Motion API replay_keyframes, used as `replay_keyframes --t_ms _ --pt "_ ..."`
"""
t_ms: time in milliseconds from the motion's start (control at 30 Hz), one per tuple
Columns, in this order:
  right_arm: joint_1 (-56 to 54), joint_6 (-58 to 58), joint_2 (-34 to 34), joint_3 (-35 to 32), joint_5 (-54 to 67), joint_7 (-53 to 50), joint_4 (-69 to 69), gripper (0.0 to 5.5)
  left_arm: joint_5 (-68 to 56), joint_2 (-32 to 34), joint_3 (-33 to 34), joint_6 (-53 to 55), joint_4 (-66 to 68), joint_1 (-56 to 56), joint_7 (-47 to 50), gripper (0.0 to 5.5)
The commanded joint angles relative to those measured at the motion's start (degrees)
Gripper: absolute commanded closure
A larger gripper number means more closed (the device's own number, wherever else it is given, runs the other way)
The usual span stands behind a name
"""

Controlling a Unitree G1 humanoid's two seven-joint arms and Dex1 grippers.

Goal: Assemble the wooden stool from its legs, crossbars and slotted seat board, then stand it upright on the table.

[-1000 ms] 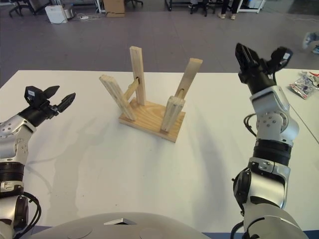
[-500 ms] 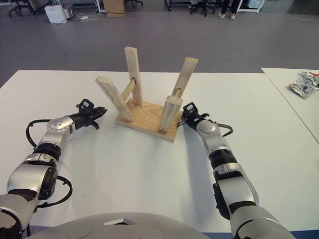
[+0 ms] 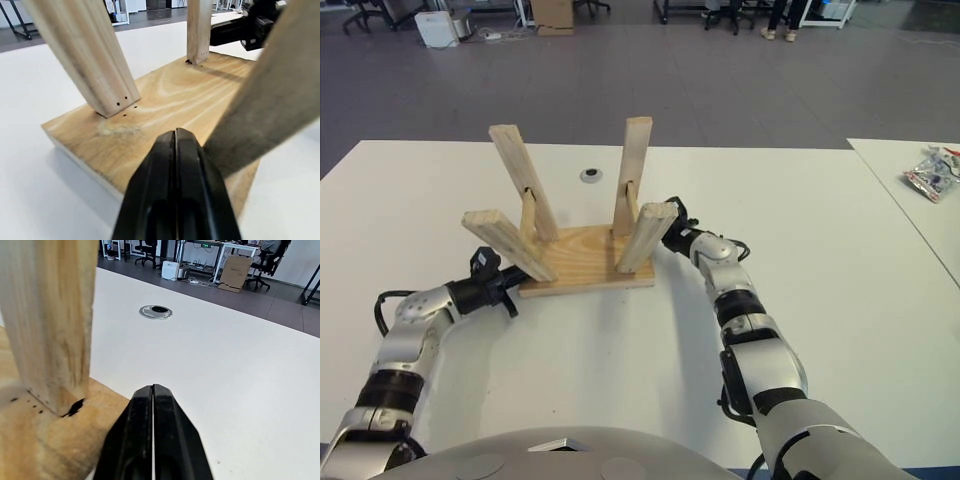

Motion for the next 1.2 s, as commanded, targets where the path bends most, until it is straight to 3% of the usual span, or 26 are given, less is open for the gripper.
replay_keyframes --t_ms 33,233,433,600,867,1200 --pt "1.23 0.18 -0.76 -0.68 -0.33 0.82 -1.33 5.50 -1.34 1.75 2.85 2.82 -4.62 1.70 2.56 5.48" --pt "9.69 1.40 -5.97 0.17 -1.60 5.28 -10.81 5.50 -1.06 6.84 9.93 1.96 -5.41 5.91 5.11 5.48" --pt "22.16 10.06 -12.75 0.84 2.89 14.48 -32.83 5.50 2.34 6.06 3.32 4.54 -10.27 12.53 5.08 5.48" --pt "28.66 18.04 -14.22 3.21 5.16 17.73 -44.73 5.50 1.35 3.47 4.15 6.15 -13.35 14.45 9.92 5.48" --pt "27.61 19.64 -12.92 2.50 3.91 13.58 -43.49 5.50 0.07 3.36 6.06 5.72 -15.38 15.21 11.50 5.48" --pt "26.55 20.71 -10.01 6.29 4.15 14.19 -44.57 5.50 3.60 2.42 -2.79 6.67 -3.98 6.19 6.83 5.48"
